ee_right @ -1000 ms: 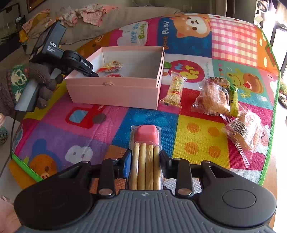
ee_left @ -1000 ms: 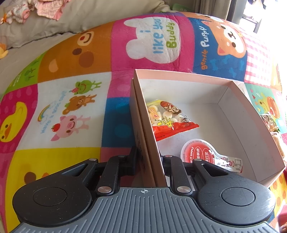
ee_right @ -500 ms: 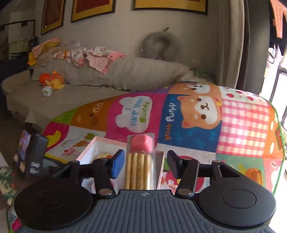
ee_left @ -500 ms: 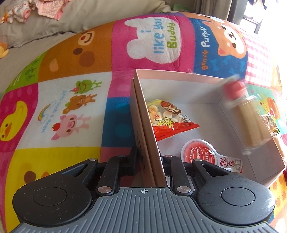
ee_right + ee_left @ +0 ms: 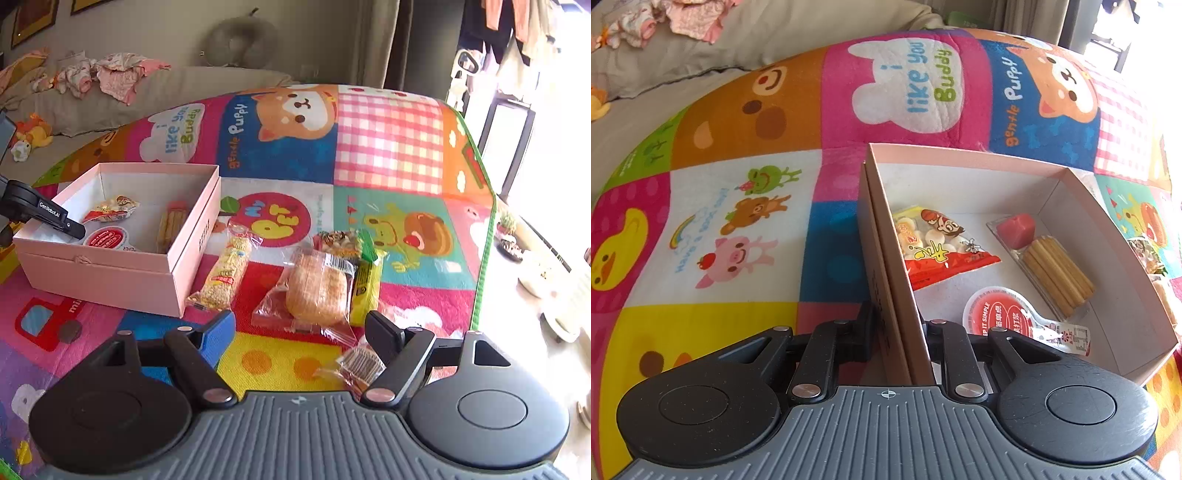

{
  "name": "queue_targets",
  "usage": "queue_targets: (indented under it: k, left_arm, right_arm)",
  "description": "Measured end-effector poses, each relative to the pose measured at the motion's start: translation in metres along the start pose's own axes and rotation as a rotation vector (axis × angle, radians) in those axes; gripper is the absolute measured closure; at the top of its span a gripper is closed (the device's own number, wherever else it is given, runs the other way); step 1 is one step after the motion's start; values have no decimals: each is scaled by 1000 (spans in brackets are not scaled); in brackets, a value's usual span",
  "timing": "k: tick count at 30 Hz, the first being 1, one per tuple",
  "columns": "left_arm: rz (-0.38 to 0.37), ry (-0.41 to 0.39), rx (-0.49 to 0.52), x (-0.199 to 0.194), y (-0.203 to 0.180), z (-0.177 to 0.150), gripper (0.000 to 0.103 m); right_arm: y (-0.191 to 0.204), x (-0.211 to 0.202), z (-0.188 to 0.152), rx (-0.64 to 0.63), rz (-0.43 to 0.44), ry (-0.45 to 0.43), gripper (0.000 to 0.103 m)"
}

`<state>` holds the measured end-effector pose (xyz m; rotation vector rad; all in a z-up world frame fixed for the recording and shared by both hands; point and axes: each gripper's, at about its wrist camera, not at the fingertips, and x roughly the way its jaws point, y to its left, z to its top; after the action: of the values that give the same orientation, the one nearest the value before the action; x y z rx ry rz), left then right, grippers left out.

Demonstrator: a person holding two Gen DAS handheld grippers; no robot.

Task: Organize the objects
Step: 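Move the right tool back toward the remaining snacks, then grasp the rice-cracker stick bar with the right tool and lift it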

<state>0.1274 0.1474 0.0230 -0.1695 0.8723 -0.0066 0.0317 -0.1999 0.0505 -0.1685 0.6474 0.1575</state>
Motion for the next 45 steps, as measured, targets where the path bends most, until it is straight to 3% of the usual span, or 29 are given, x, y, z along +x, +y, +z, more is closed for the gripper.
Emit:
queue_targets:
  k: [5,7,9,12,16,19,22,30,43,45]
  left_arm:
    - [-1,1,3,0,0,0,82]
    - [0,3,6,0,0,0,82]
    - [-1,3,8,0,0,0,82]
    - [0,3,6,0,0,0,82]
    - [-1,3,5,0,0,0,82]
    - [-3,3,3,0,1,0,82]
    - [-8,3,3,0,1,0,82]
    - [-12,-2,-1,0,2,0,81]
    - [-10,-2,-4,0,1,0,81]
    - [-9,0,-1,0,1,1,81]
  right_arm:
    - [-8,13,10,92,90,24,25]
    - [-8,28,30,156,198,40,25]
    - [-6,47,51,186,237,50,26]
    - [-5,85,81,235,263,99,46]
    - [4,140,102,240,237,174,53]
    - [11,160,97,226,252,237,66]
    - [5,150,85,250,277,247,72]
    - [6,76,27,141,289,252,73]
    - [6,-10,-47,198,124,168,72]
    - [10,-15,-52,195,111,155,68]
